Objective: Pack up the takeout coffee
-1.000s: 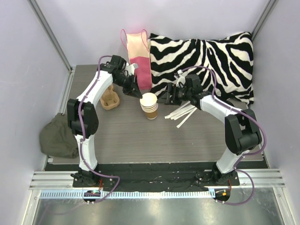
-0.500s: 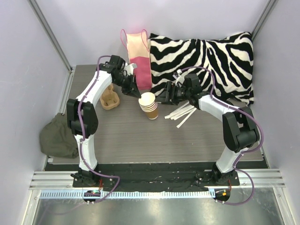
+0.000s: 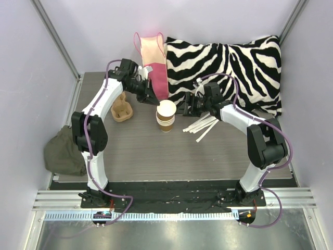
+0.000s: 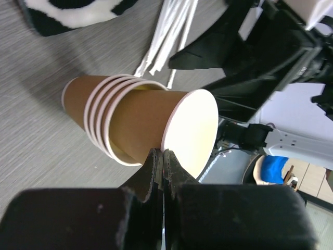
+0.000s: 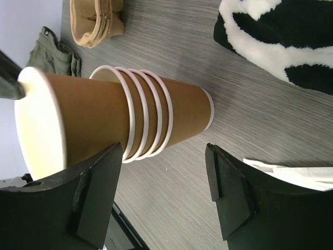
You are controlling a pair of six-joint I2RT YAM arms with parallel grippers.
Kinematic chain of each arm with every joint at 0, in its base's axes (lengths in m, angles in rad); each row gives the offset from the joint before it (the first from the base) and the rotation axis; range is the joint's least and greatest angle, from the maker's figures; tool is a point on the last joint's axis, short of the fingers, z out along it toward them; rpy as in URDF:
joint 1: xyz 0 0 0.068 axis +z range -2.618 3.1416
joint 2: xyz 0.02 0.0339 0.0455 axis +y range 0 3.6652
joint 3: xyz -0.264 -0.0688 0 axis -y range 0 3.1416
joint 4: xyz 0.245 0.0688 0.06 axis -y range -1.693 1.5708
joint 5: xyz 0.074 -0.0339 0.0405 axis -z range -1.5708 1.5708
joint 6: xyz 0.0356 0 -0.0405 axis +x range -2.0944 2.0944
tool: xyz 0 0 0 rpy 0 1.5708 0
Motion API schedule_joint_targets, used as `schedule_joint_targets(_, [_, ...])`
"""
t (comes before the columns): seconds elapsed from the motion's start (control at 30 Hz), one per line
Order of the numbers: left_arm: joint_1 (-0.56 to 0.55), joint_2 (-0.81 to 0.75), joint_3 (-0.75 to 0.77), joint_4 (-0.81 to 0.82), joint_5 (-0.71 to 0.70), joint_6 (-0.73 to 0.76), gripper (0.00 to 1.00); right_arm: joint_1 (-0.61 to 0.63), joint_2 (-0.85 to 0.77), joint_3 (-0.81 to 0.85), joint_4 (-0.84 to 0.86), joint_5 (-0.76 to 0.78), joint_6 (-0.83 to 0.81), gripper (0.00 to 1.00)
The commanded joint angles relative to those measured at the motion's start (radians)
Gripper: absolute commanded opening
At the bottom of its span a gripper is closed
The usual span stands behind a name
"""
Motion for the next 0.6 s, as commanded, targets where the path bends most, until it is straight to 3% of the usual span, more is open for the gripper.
schedule_joint_targets(0.0, [-0.009,-0.052,0.011,0.046,0.116,-0.039,0.00,0.019,-0.014,0.055,0.007,0.027,-0.030,0.73])
schedule_joint_targets(0.43, [0.031,-0.101,0.232,-0.091,0.126,0.039,0.00,0.017,-0.155,0.103,-0.038,0.011,-0.124,0.79])
schedule_joint_targets(0.57, [0.032,-0.188,0.216,-0.186,0.125,0.177,0.00,0.012,-0.193,0.112,-0.097,0.002,-0.185,0.81])
